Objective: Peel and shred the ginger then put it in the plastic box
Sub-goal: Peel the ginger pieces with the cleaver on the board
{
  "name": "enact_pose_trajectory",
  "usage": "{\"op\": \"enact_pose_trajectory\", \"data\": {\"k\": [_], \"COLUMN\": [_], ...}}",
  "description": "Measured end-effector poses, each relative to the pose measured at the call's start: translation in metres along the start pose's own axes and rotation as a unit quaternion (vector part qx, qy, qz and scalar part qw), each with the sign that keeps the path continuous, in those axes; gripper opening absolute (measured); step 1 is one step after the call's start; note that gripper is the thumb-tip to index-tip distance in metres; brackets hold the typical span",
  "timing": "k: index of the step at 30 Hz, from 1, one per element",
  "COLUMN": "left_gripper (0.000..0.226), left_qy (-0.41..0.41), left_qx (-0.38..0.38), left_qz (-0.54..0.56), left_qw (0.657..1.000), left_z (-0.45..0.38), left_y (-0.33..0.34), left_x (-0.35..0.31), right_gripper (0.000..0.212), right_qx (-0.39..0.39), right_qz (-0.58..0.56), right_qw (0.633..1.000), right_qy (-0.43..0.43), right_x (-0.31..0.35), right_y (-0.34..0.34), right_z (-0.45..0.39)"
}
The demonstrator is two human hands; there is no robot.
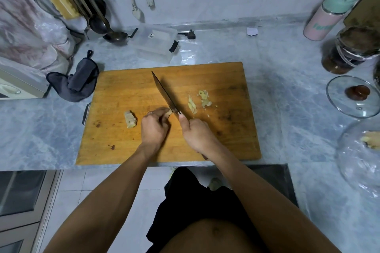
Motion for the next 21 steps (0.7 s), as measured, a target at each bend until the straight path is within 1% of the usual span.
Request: {"op": "enact_pose_trajectory", "data": {"k": [3,7,12,16,19,21], "left_gripper": [0.030,0.030,0.026,0.024,0.026,0.029], "left_qy": [-0.030,-0.048,-0.061,-0.071,-0.063,-0.058], "left_qx": [0.001,0.008,0.004,0.000,0.035,0.059], "left_qz": [0.014,0.041,0.075,0.112,0.081,0.046], "left_qw": [0.999,0.998,0.995,0.991,0.994,0.996], "left_z": [0.001,0.000,0.001,0.003,0.002,0.002], "left_y": [0.000,0.000,-0.004,0.000,0.011,0.014], "left_x": [0.004,0.007,0.005,0.001,0.002,0.002], "right_gripper": [0.074,0.071,0.069,0.069,0.065,0.064], "right_qx": [-0.004,-0.030,-0.059,-0.054,-0.029,-0.015], "right_qz": [-0.008,-0.048,-0.072,-0.083,-0.099,-0.087], "right_qw": [1.000,0.997,0.995,0.994,0.994,0.996], "right_qy": [0.005,0.044,0.044,0.035,0.023,0.010], "right_x": [-0.007,-0.030,-0.047,-0.053,-0.052,-0.049], "right_y": [-0.002,-0.012,-0.041,-0.044,-0.037,-0.031], "right_z": [0.006,0.009,0.016,0.021,0.025,0.027]}}
Point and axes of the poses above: each hand's wrist, its own z-axis away from the middle knuckle, its own y-axis out of the palm, x = y × z, the point moved 10 cm from there along -z, towards the middle knuckle, and after that the axes turned 1 degree about x, right-handed, at the moved point
